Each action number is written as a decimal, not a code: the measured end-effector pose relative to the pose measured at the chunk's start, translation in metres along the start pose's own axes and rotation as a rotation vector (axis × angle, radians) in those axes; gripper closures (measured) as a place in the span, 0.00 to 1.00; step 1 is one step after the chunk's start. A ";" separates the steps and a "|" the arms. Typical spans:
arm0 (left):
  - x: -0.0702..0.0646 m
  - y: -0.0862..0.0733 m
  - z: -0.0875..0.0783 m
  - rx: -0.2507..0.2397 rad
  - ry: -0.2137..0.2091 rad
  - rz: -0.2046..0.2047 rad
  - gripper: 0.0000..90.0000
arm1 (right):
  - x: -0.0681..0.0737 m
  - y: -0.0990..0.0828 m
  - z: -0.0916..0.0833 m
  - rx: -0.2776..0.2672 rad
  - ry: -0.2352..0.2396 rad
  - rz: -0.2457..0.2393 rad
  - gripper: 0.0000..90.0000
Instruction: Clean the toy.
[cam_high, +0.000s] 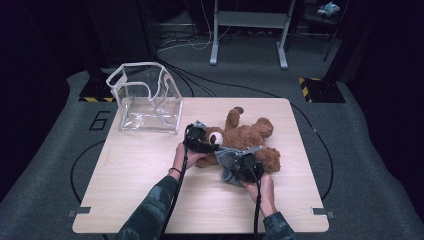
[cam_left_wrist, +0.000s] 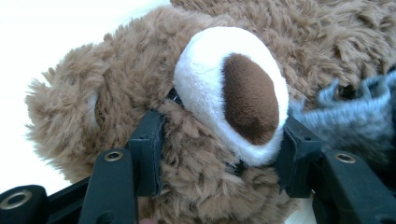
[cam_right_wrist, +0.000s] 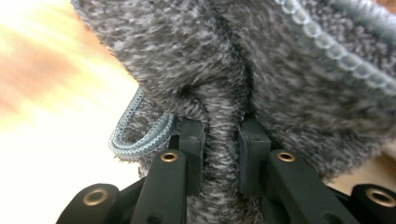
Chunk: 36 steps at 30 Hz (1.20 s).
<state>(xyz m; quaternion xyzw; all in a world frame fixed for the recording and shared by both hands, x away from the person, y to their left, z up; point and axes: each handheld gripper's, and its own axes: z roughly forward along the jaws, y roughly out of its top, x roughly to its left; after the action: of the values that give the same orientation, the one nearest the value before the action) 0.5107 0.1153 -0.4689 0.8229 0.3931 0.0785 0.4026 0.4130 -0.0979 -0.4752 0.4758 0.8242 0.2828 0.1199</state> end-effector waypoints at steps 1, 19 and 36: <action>0.000 0.000 -0.001 -0.008 0.003 0.000 0.48 | -0.001 -0.001 -0.001 0.005 0.001 0.000 0.84; 0.011 -0.006 -0.050 -0.185 0.075 -0.036 0.22 | 0.023 0.019 -0.023 -0.160 0.002 -0.084 0.83; 0.061 -0.054 -0.052 -0.102 0.208 -0.176 0.20 | 0.057 0.038 0.034 -0.081 0.019 -0.122 0.82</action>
<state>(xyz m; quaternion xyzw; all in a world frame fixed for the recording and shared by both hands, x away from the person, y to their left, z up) 0.4972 0.2093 -0.4850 0.7511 0.4988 0.1477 0.4065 0.4271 -0.0227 -0.4765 0.4167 0.8407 0.3123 0.1484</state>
